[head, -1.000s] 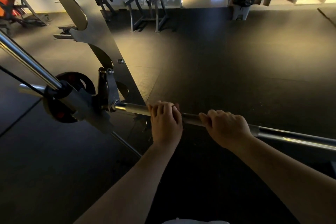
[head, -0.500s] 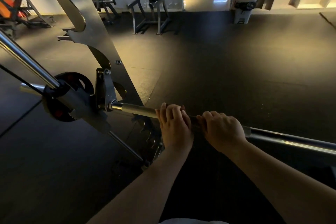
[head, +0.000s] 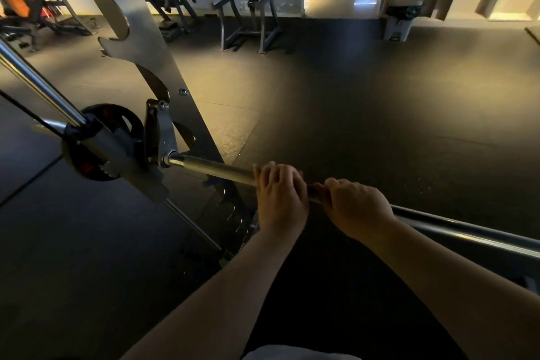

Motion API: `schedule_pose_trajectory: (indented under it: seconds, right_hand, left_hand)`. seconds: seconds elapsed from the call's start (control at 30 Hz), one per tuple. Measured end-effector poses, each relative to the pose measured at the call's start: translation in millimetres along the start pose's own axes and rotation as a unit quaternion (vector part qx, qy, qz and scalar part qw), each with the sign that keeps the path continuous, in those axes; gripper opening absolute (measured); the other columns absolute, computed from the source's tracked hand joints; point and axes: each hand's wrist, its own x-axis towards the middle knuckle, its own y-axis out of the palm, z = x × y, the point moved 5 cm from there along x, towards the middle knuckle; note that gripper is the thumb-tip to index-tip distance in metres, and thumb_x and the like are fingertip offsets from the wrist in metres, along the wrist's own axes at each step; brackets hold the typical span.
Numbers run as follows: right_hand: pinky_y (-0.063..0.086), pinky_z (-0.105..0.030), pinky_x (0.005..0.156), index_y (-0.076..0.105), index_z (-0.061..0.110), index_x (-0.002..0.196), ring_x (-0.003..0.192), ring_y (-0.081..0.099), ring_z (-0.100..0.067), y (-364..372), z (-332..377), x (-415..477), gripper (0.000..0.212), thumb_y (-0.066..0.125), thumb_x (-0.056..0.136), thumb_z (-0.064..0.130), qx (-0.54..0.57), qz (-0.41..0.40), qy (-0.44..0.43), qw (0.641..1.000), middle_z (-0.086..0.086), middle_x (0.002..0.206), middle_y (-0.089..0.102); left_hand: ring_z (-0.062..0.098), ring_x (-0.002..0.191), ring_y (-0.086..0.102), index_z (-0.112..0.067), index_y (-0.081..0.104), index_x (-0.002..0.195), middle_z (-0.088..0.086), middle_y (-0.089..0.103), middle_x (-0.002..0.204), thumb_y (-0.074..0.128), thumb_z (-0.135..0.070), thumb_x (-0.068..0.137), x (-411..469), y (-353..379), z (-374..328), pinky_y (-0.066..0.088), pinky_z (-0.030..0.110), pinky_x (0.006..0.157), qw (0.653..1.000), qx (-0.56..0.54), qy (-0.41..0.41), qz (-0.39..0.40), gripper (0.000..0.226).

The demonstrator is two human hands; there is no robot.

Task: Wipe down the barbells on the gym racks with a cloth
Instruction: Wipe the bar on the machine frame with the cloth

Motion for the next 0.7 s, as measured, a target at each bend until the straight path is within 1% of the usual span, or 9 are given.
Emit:
schedule_pose_trajectory:
  seconds: [0.07, 0.13, 0.23, 0.3, 0.37, 0.47, 0.53, 0.6, 0.7]
  right_hand:
    - [0.056, -0.030, 0.079, 0.051, 0.028, 0.111, 0.077, 0.059, -0.006, 1, -2, 0, 0.017, 0.048, 0.105, 0.044, -0.002, 0.008, 0.001, 1.000, 0.009, 0.092, 0.056]
    - [0.057, -0.031, 0.075, 0.050, 0.029, 0.104, 0.073, 0.059, -0.007, 2, -2, -2, 0.025, 0.038, 0.107, 0.051, -0.014, -0.012, 0.008, 1.000, 0.008, 0.088, 0.057]
    - [0.056, -0.027, 0.064, 0.049, 0.030, 0.096, 0.062, 0.056, -0.005, 3, 1, -7, 0.042, 0.020, 0.105, 0.059, -0.060, -0.096, 0.004, 0.994, 0.008, 0.077, 0.055]
    - [0.055, -0.026, 0.063, 0.048, 0.030, 0.095, 0.061, 0.055, -0.005, 4, 0, -7, 0.040, 0.022, 0.106, 0.057, -0.067, -0.115, -0.004, 0.991, 0.008, 0.077, 0.054]
    - [0.055, -0.027, 0.065, 0.049, 0.030, 0.098, 0.064, 0.055, -0.006, 6, -1, -6, 0.030, 0.032, 0.106, 0.054, -0.063, -0.098, -0.012, 0.993, 0.009, 0.081, 0.054]
    - [0.055, -0.028, 0.068, 0.049, 0.028, 0.102, 0.067, 0.055, -0.007, 5, -2, -7, 0.023, 0.040, 0.105, 0.050, -0.072, -0.098, -0.019, 0.992, 0.008, 0.084, 0.054]
    - [0.053, -0.026, 0.065, 0.048, 0.029, 0.100, 0.066, 0.054, -0.006, 6, -1, -9, 0.026, 0.035, 0.106, 0.050, -0.074, -0.110, -0.020, 0.991, 0.009, 0.083, 0.053]
    - [0.050, -0.024, 0.061, 0.048, 0.029, 0.099, 0.063, 0.052, -0.005, 5, 1, -9, 0.033, 0.026, 0.106, 0.052, -0.078, -0.128, -0.017, 0.989, 0.009, 0.080, 0.052]
    - [0.048, -0.024, 0.059, 0.050, 0.030, 0.099, 0.062, 0.051, -0.005, 5, 1, -8, 0.035, 0.024, 0.106, 0.053, -0.080, -0.149, -0.015, 0.985, 0.010, 0.079, 0.051]
  left_hand:
    - [0.018, 0.145, 0.031, -0.022, 0.059, 0.118, -0.003, 0.057, 0.131, 0.036, -0.034, 0.104, -7, 1, -5, 0.005, 0.040, 0.126, 0.999, 0.009, 0.037, 0.011, 0.029]
    - [0.017, 0.143, 0.035, -0.024, 0.057, 0.122, -0.004, 0.057, 0.132, 0.036, -0.036, 0.108, -6, -3, 4, 0.003, 0.035, 0.124, 0.996, 0.043, 0.078, 0.002, 0.028]
    - [0.018, 0.141, 0.040, -0.025, 0.056, 0.122, -0.003, 0.057, 0.132, 0.031, -0.039, 0.108, -1, -10, 19, 0.000, 0.033, 0.124, 0.996, 0.068, 0.053, -0.024, 0.031]
    - [0.020, 0.143, 0.037, -0.022, 0.057, 0.121, -0.001, 0.057, 0.133, 0.031, -0.035, 0.107, -2, -9, 13, 0.002, 0.037, 0.126, 0.998, 0.047, 0.016, -0.033, 0.032]
    - [0.024, 0.147, 0.031, -0.019, 0.057, 0.121, 0.002, 0.056, 0.134, 0.035, -0.031, 0.106, -7, 2, -2, 0.003, 0.042, 0.127, 0.999, 0.036, 0.004, -0.021, 0.030]
    - [0.025, 0.148, 0.028, -0.018, 0.057, 0.122, 0.002, 0.056, 0.134, 0.034, -0.031, 0.106, -11, 10, -11, 0.011, 0.050, 0.127, 0.997, 0.050, 0.052, 0.011, 0.031]
    - [0.024, 0.145, 0.034, -0.019, 0.057, 0.124, 0.002, 0.057, 0.133, 0.033, -0.034, 0.108, -8, 4, -1, 0.019, 0.051, 0.125, 0.993, 0.066, 0.099, 0.027, 0.031]
    - [0.022, 0.138, 0.044, -0.020, 0.057, 0.122, 0.001, 0.060, 0.129, 0.031, -0.037, 0.109, -3, -7, 13, 0.020, 0.050, 0.124, 0.989, 0.086, 0.121, 0.019, 0.034]
    - [0.020, 0.129, 0.050, -0.019, 0.061, 0.113, 0.000, 0.062, 0.120, 0.031, -0.035, 0.107, 4, -9, 15, 0.017, 0.050, 0.125, 0.996, 0.062, 0.063, -0.014, 0.034]
